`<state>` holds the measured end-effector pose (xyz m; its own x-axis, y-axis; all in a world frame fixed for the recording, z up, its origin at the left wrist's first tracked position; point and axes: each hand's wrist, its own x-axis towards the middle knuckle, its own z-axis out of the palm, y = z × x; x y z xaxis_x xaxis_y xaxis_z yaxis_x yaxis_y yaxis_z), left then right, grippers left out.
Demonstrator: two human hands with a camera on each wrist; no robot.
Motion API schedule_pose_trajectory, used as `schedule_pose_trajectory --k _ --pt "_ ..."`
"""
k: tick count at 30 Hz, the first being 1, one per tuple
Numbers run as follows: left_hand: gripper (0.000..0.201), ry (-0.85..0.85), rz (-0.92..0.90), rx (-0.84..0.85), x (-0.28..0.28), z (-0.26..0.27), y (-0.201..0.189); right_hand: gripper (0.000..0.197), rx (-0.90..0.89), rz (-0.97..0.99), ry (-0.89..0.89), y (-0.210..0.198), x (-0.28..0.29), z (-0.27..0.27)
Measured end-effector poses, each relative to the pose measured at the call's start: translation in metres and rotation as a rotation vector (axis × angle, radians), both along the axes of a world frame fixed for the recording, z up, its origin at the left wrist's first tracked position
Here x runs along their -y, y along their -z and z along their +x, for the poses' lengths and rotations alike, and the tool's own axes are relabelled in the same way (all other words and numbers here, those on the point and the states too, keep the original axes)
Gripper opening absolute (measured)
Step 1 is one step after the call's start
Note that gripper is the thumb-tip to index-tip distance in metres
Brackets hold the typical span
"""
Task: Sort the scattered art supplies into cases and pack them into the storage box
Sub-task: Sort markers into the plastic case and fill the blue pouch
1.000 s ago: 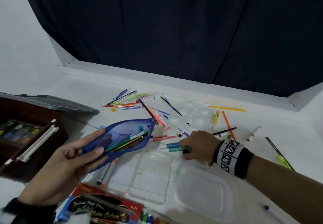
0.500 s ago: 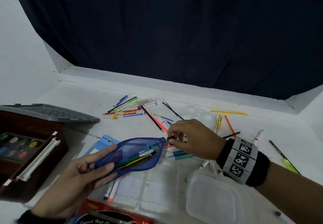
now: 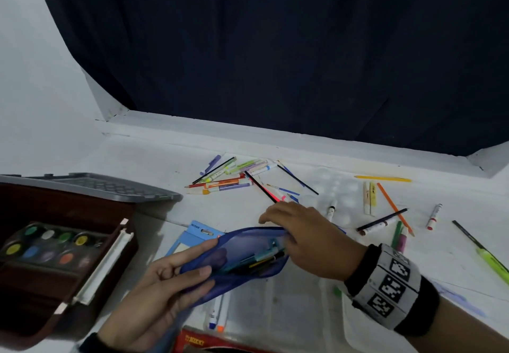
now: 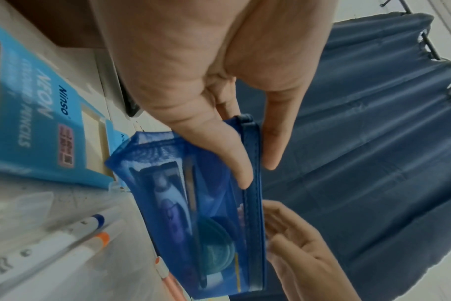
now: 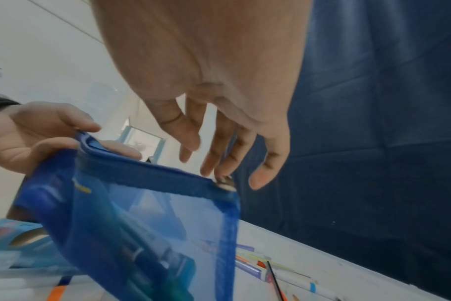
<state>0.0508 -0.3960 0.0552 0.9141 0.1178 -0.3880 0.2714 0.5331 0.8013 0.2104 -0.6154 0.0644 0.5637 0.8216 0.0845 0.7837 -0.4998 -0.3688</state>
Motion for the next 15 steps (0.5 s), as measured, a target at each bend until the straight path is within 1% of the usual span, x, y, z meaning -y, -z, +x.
schedule_pose_trajectory --k 3,4,5,6,9,12,15 --pt "0.053 0.020 -0.017 0.005 -0.012 0.003 0.006 0.064 -0.246 -0.063 0.012 0.008 0.005 -0.003" --pt "0.053 0.024 -0.019 0.006 -0.014 0.004 0.007 0.067 -0.296 -0.080 0.006 0.010 0.005 -0.005" --pt "0.052 0.024 -0.020 0.008 -0.015 0.006 0.008 0.066 -0.300 -0.084 0.005 0.013 0.006 -0.007" --pt "0.050 0.024 -0.016 0.013 -0.016 0.008 0.009 0.060 -0.272 -0.071 0.015 0.017 0.006 -0.008" --pt "0.040 0.004 -0.026 0.020 -0.021 0.015 0.010 0.036 -0.188 0.029 0.109 0.022 0.004 -0.008" --pt "0.033 -0.092 -0.035 0.040 -0.028 0.023 0.016 0.027 -0.117 0.120 0.202 0.023 0.004 -0.010" --pt "0.035 -0.192 0.002 0.086 -0.033 0.031 0.020 0.023 -0.050 0.124 0.222 0.018 0.002 -0.012"
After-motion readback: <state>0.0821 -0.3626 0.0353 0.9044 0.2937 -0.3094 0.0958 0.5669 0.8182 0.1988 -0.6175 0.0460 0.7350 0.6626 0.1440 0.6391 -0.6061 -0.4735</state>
